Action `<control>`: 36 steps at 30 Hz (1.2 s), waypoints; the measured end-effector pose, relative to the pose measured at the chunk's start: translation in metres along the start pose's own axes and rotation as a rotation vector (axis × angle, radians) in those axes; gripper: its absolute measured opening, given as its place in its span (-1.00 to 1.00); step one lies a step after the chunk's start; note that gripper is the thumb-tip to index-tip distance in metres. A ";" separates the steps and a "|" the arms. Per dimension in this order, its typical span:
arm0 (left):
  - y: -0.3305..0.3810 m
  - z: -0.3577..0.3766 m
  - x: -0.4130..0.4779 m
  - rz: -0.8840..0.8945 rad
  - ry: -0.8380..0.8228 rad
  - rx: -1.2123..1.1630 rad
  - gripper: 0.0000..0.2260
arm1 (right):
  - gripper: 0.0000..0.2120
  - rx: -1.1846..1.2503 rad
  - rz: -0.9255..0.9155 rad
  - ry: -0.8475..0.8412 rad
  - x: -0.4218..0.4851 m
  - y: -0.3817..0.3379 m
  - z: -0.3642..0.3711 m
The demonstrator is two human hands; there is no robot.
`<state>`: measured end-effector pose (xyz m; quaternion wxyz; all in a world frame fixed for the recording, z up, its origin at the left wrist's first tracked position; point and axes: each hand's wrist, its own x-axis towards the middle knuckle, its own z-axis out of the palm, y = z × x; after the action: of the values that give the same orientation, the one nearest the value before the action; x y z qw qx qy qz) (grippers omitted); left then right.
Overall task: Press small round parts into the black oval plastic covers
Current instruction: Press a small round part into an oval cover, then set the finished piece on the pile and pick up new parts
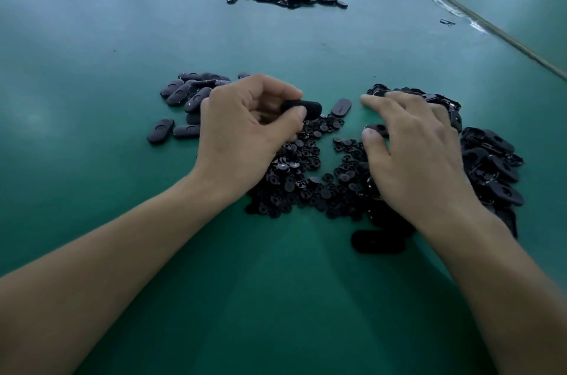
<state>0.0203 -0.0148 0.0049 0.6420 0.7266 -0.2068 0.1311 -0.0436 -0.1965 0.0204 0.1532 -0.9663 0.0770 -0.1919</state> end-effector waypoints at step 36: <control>-0.006 -0.017 0.018 0.066 0.214 0.392 -0.93 | -0.85 0.036 0.069 0.023 0.003 0.009 0.001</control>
<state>0.0404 0.0001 0.0104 0.5019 0.8123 -0.1319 0.2662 -0.0414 -0.2050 0.0181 0.1764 -0.9578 0.1086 -0.1990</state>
